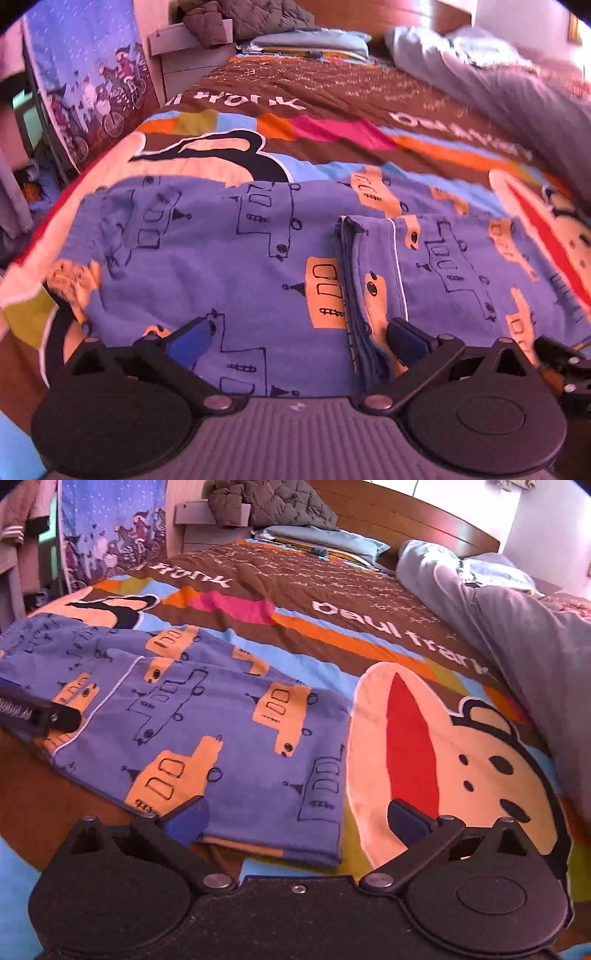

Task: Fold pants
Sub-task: 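Open both grippers and release the folded pants onto the duvet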

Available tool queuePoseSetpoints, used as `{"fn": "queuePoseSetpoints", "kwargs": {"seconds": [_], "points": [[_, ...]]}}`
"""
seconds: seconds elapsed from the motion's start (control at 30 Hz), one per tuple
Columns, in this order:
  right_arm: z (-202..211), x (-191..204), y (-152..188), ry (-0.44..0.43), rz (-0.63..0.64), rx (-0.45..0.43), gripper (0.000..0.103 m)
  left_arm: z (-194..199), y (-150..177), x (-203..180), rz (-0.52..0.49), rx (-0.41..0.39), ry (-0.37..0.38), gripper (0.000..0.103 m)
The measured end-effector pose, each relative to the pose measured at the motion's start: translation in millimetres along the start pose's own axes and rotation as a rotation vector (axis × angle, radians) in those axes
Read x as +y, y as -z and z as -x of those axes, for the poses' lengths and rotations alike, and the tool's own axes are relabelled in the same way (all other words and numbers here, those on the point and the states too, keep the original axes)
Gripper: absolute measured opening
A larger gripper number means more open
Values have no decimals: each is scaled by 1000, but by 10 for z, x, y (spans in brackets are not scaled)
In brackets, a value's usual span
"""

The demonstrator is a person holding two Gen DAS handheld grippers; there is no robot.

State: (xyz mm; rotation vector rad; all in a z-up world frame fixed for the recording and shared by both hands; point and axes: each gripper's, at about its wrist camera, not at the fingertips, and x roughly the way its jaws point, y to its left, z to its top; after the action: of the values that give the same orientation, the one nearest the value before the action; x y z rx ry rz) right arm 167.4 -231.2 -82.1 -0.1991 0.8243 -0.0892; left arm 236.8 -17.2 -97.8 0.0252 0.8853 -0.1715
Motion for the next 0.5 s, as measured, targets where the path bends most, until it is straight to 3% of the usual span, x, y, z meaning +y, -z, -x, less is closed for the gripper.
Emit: {"fn": "queuePoseSetpoints", "kwargs": {"seconds": [0.27, 0.5], "points": [[-31, 9, 4, 12, 15, -4, 102, 13, 15, 42, 11, -9, 16, 103], [19, 164, 46, 79, 99, -29, 102, 14, 29, 54, 17, -12, 21, 103]]}}
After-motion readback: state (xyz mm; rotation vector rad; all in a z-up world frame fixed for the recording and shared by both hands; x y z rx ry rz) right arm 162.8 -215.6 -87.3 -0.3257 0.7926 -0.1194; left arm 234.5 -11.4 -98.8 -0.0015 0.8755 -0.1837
